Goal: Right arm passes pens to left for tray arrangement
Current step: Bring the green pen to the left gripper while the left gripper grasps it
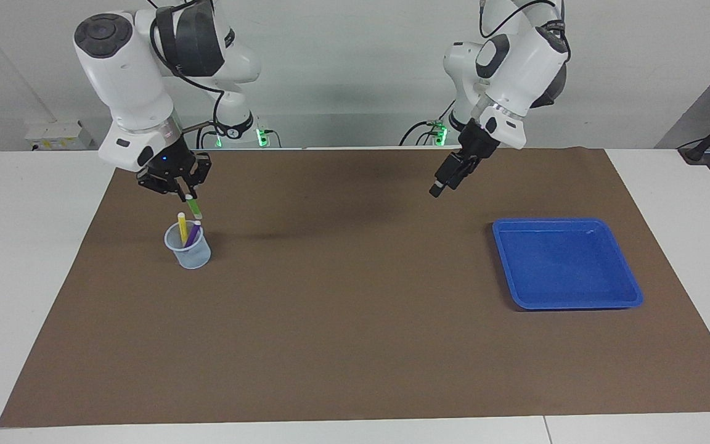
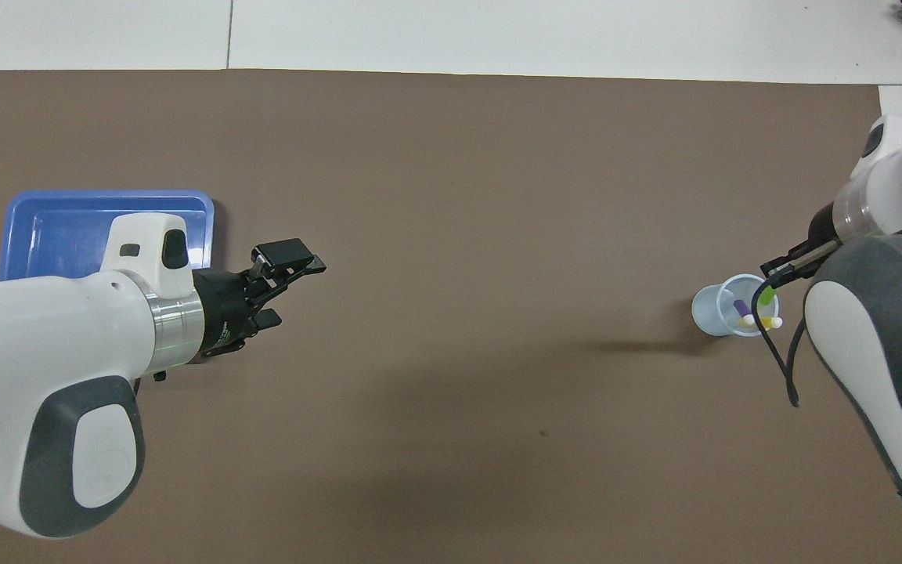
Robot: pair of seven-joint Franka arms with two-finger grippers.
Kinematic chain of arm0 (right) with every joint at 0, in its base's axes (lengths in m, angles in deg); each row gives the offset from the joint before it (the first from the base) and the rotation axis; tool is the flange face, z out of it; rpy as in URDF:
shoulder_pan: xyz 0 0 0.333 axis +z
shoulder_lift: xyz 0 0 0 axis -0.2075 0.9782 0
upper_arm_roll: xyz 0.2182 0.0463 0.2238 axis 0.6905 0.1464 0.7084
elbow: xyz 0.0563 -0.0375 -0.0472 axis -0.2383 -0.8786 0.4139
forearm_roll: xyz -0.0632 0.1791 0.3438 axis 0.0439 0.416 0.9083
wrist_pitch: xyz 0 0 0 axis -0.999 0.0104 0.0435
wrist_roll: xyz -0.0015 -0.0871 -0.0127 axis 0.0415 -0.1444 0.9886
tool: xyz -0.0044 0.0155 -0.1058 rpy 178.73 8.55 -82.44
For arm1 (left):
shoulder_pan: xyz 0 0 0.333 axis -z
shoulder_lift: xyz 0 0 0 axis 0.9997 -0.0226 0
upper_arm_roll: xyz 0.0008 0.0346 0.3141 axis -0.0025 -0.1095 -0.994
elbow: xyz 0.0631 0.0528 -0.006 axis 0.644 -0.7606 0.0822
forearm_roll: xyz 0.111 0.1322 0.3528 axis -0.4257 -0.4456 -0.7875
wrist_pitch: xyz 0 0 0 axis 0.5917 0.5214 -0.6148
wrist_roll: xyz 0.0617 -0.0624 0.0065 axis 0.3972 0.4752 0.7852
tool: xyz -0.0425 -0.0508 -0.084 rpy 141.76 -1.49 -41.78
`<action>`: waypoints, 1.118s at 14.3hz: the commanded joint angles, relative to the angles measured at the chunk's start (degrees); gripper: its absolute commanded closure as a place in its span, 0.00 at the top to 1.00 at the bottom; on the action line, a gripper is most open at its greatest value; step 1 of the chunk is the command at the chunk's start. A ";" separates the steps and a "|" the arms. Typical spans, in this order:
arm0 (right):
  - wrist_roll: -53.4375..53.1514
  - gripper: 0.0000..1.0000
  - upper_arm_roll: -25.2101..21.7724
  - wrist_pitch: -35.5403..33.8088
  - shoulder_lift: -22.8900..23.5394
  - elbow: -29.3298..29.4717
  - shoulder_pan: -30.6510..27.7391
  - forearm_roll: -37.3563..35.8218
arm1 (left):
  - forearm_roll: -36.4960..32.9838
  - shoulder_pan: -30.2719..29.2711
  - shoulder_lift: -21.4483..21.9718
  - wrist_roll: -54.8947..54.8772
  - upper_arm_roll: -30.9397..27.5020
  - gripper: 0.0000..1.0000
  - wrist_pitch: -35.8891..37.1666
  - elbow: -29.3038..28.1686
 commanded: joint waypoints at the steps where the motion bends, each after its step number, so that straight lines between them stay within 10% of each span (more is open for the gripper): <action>1: -8.30 0.00 0.25 0.79 0.21 0.90 -0.29 7.94 | 0.80 -0.14 1.96 0.42 -0.55 1.00 -0.64 -1.94; 16: -44.97 0.00 0.43 38.65 -3.56 -13.23 17.90 34.33 | 16.17 2.92 1.09 22.36 1.55 1.00 -10.54 -1.59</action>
